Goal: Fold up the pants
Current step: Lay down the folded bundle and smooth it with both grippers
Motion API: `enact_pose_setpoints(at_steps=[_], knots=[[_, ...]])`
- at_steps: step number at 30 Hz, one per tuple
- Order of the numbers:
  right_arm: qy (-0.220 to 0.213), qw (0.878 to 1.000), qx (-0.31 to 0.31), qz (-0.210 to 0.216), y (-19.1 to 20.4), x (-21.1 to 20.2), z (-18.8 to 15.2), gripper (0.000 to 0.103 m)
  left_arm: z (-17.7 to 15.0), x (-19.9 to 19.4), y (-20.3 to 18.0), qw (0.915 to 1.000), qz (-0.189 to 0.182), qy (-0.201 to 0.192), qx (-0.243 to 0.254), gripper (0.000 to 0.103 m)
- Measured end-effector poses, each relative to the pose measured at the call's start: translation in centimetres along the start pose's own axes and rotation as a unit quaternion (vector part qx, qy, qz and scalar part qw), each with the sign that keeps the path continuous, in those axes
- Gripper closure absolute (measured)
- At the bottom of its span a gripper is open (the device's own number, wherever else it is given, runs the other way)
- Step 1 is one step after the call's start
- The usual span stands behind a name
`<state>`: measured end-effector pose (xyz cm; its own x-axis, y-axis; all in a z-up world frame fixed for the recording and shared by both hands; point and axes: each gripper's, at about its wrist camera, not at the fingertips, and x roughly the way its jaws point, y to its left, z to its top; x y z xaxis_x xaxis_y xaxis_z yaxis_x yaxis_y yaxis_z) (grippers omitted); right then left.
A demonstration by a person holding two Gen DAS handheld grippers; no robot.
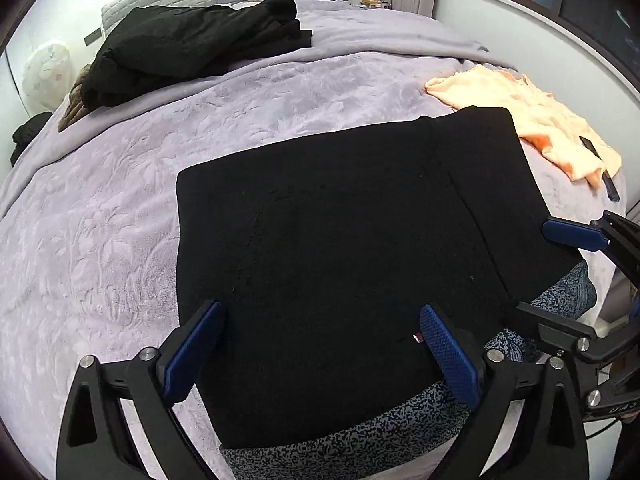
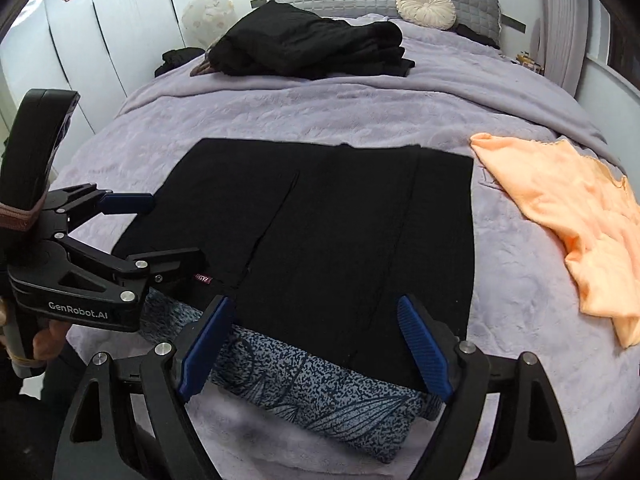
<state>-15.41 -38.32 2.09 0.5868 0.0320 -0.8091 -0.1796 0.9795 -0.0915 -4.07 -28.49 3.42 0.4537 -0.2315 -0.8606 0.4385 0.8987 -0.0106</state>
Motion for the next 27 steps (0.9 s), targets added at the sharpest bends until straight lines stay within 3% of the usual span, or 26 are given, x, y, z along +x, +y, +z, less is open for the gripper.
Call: enact_pose_setpoints(at_steps=[9, 13, 16, 20, 27], knots=[[-0.019, 0.998, 0.008, -0.064, 0.5, -3.0, 0.4, 0.013, -0.5, -2.8, 0.8, 0.9995, 0.007, -0.015, -0.028, 0.001], [-0.008, 0.995, 0.026, -0.095, 0.2, -3.1, 0.8, 0.011, -0.5, -3.7, 0.9, 0.9991, 0.012, -0.018, -0.037, 0.001], [-0.004, 0.994, 0.028, -0.102, 0.3, -3.2, 1.1, 0.01, -0.5, -4.0, 1.1, 0.9985, 0.019, -0.019, -0.047, 0.001], [-0.003, 0.992, 0.031, -0.12, 0.4, -3.2, 1.2, 0.0, -0.7, -3.4, 1.8, 0.9979, 0.026, -0.006, -0.059, 0.001], [0.012, 0.993, 0.033, -0.114, 0.7, -2.6, 0.7, 0.0, -1.1, -2.8, 1.5, 0.997, 0.047, 0.008, -0.061, 0.001]])
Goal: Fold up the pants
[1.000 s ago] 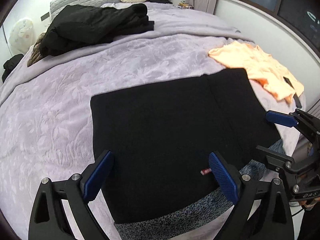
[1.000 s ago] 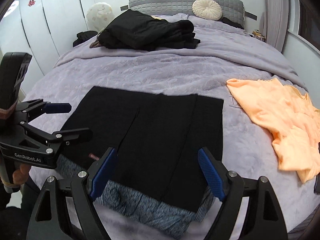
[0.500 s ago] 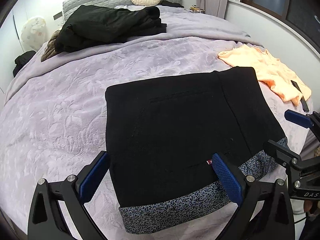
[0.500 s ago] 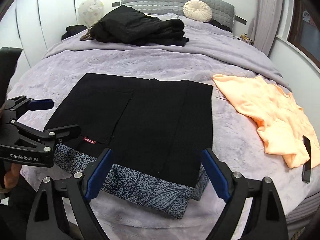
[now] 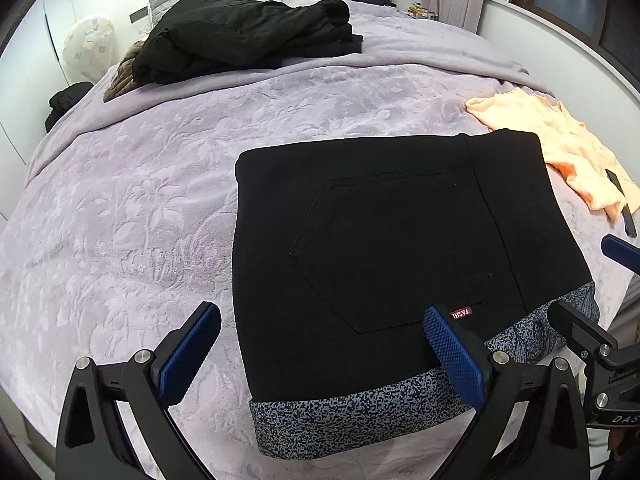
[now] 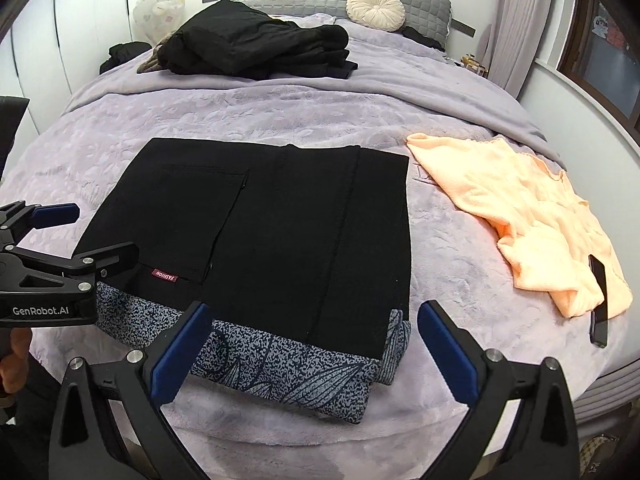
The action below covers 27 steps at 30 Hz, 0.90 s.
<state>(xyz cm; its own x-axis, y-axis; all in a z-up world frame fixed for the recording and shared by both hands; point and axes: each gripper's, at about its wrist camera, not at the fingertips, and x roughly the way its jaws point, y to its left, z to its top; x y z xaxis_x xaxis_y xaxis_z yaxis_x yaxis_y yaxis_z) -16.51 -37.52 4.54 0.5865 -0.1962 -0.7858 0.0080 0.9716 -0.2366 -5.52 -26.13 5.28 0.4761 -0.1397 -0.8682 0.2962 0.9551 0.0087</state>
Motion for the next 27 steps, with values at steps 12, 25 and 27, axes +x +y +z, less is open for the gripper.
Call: enact_pose_setpoints(at_steps=[12, 25, 27], knots=[[0.011, 1.0, -0.012, -0.002, 1.1, 0.7, -0.5, 0.0, -0.9, -1.1, -0.2, 0.9997, 0.008, -0.004, -0.024, 0.001], [0.012, 1.0, -0.012, -0.002, 1.2, 0.8, -0.7, 0.0, -1.2, -1.2, -0.3, 0.9994, 0.002, 0.012, -0.034, 0.001], [0.012, 1.0, -0.012, -0.002, 1.1, 0.9, -0.7, 0.0, -1.2, -1.2, -0.4, 0.9994, 0.003, 0.011, -0.031, 0.001]])
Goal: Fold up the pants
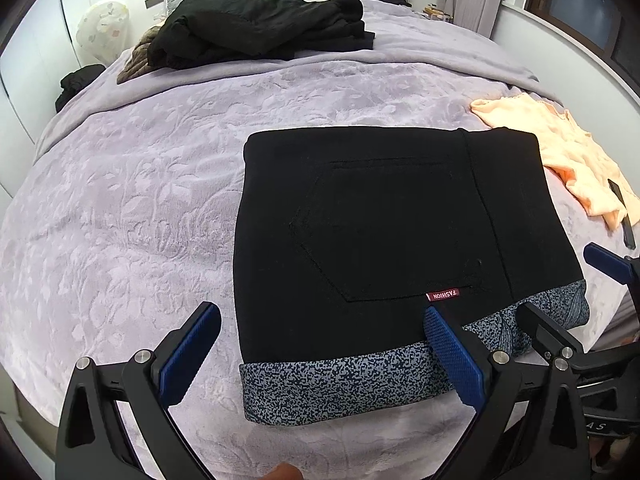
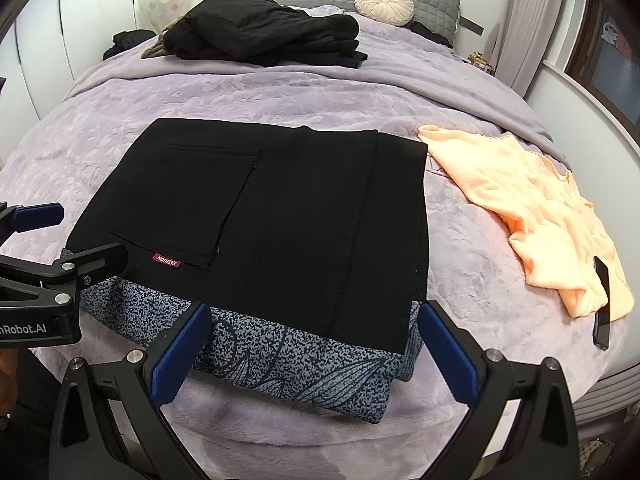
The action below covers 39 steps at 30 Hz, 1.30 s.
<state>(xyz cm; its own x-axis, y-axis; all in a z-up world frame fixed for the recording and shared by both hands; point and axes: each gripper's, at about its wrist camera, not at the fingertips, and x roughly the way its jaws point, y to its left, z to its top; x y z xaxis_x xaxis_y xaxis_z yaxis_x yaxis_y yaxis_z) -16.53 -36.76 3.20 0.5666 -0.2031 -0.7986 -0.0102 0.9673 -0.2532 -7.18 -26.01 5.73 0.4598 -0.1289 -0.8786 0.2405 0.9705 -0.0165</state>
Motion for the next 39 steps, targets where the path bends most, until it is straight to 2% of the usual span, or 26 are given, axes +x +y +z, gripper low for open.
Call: enact_pose_setpoints(at_steps=[39], knots=[[0.003, 1.0, -0.012, 0.0, 0.06, 0.52, 0.54, 0.0, 0.04, -0.02, 0.28, 1.0, 0.009, 0.001, -0.003, 0.001]])
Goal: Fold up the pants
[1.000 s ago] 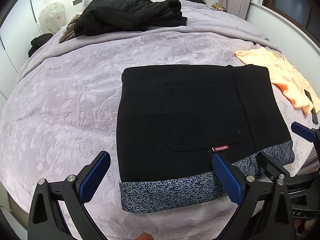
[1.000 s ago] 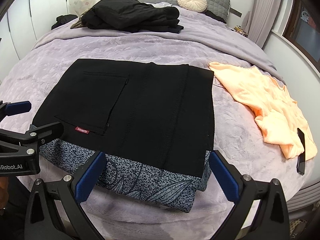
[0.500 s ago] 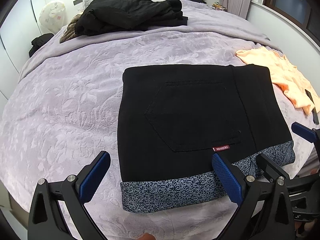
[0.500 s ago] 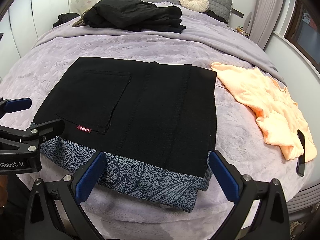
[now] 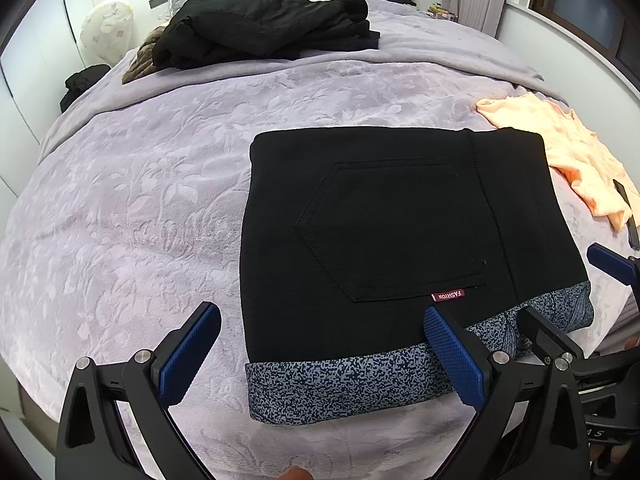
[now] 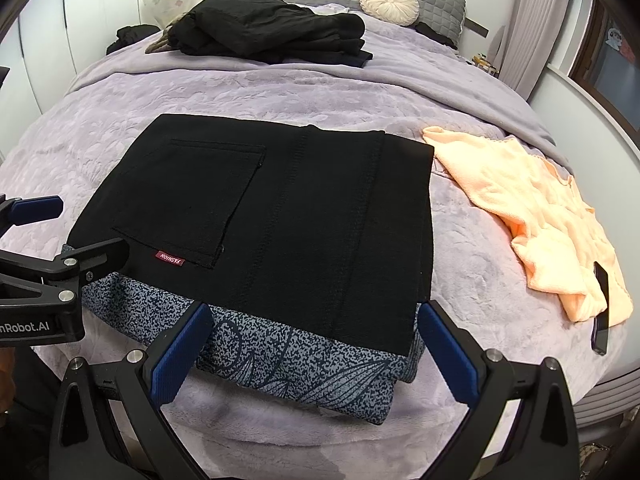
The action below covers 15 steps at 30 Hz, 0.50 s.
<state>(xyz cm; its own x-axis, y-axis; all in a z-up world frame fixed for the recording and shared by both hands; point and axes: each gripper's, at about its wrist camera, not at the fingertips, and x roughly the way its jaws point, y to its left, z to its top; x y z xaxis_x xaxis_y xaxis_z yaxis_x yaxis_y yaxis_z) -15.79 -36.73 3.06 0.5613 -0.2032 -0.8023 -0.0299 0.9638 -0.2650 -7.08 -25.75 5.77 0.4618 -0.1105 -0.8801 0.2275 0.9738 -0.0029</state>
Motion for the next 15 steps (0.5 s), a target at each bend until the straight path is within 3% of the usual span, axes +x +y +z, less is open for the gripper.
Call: enact_pose_setpoints(at_steps=[15], knots=[[-0.001, 1.0, -0.003, 0.001, -0.26, 0.08, 0.38, 0.0, -0.01, 0.01, 0.21, 1.0, 0.002, 0.001, 0.0, 0.001]])
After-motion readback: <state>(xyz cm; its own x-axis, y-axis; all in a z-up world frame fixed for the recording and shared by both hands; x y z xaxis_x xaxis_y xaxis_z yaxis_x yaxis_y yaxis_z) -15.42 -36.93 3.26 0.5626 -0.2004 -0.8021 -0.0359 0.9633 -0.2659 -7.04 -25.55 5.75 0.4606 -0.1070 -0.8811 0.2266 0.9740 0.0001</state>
